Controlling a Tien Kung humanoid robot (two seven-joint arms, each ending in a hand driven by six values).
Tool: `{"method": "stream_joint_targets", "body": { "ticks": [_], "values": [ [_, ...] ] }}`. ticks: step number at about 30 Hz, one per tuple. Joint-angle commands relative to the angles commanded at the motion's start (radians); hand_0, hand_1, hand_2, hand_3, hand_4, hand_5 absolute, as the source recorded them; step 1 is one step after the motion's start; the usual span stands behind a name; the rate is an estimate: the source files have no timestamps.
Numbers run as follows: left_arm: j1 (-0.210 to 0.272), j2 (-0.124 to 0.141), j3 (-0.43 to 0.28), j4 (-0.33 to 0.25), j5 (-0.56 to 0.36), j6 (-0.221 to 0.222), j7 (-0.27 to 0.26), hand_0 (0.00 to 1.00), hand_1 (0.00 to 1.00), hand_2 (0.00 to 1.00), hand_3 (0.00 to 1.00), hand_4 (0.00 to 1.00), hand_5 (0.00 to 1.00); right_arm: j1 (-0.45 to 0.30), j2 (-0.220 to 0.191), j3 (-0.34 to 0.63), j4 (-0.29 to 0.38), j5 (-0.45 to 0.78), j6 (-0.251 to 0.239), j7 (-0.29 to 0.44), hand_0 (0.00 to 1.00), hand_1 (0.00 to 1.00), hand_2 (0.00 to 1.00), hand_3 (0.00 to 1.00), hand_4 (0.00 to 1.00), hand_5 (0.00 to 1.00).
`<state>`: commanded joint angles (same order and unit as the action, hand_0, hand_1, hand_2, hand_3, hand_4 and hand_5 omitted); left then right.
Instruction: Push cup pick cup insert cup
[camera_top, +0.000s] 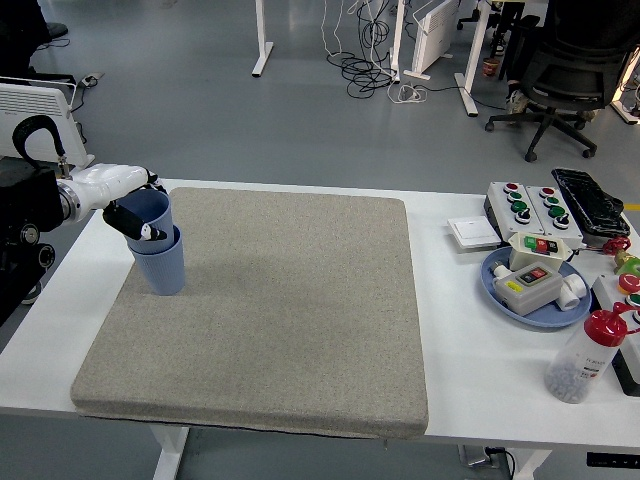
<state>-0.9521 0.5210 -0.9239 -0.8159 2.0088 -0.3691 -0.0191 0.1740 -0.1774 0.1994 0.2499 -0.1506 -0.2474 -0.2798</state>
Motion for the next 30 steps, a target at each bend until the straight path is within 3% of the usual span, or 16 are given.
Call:
{"method": "stream_joint_targets", "body": {
  "ticks": [2, 3, 14, 18, 20, 21, 25, 26, 27, 30],
  "values": [
    [0.002, -0.003, 0.002, 0.014, -0.004, 0.012, 0.000, 0.956, 0.969, 0.998, 0.998, 0.953, 0.411, 0.000, 0.000, 0.000, 0.000, 0.000, 0.000, 0.000, 0.688, 0.609, 0.640, 0.573, 0.099, 0.490],
    [0.003, -0.004, 0.004, 0.021, -0.006, 0.018, 0.000, 0.998, 0.998, 0.998, 0.998, 0.998, 0.473, 0.001, 0.000, -0.001, 0.000, 0.000, 0.000, 0.000, 0.688, 0.610, 0.640, 0.573, 0.099, 0.489],
    [0.018, -0.010, -0.005, 0.048, -0.048, 0.088, -0.017, 0.998, 0.998, 0.998, 0.998, 0.998, 0.512, 0.002, 0.000, -0.002, 0.000, 0.002, 0.000, 0.001, 0.688, 0.610, 0.640, 0.572, 0.099, 0.489],
    [0.043, -0.005, -0.035, 0.035, -0.107, 0.200, -0.086, 0.998, 0.998, 0.998, 0.998, 0.998, 0.537, 0.001, 0.000, -0.003, 0.000, 0.003, 0.000, 0.002, 0.688, 0.610, 0.640, 0.573, 0.099, 0.489],
    [0.070, -0.005, -0.074, 0.018, -0.191, 0.279, -0.118, 0.998, 0.998, 0.998, 0.998, 0.998, 0.537, -0.001, 0.001, -0.004, 0.000, 0.006, 0.000, 0.003, 0.688, 0.610, 0.640, 0.573, 0.099, 0.489],
    [0.088, -0.006, -0.101, 0.006, -0.237, 0.324, -0.139, 0.990, 0.968, 0.998, 0.998, 0.818, 0.878, -0.002, 0.001, -0.005, -0.001, 0.007, 0.000, 0.003, 0.688, 0.610, 0.640, 0.573, 0.099, 0.489],
    [0.148, -0.009, -0.173, -0.048, -0.405, 0.438, -0.189, 0.990, 0.968, 0.998, 0.998, 0.818, 0.878, -0.005, 0.001, -0.005, -0.001, 0.008, 0.000, 0.004, 0.688, 0.610, 0.640, 0.573, 0.099, 0.489],
    [0.157, -0.010, -0.183, -0.056, -0.444, 0.450, -0.193, 0.990, 0.968, 0.998, 0.998, 0.818, 0.878, -0.005, 0.001, -0.005, -0.001, 0.008, 0.000, 0.004, 0.688, 0.610, 0.640, 0.573, 0.099, 0.489],
    [0.180, -0.011, -0.205, -0.082, -0.490, 0.465, -0.196, 0.874, 0.866, 0.893, 0.855, 0.723, 0.998, -0.006, 0.001, -0.004, -0.001, 0.006, 0.000, 0.004, 0.688, 0.610, 0.640, 0.573, 0.099, 0.489],
    [0.243, -0.016, -0.264, -0.156, -0.613, 0.473, -0.181, 0.874, 0.866, 0.893, 0.855, 0.723, 0.998, -0.009, 0.002, -0.002, -0.002, 0.002, 0.001, 0.003, 0.688, 0.610, 0.640, 0.573, 0.099, 0.489]
  ]
}}
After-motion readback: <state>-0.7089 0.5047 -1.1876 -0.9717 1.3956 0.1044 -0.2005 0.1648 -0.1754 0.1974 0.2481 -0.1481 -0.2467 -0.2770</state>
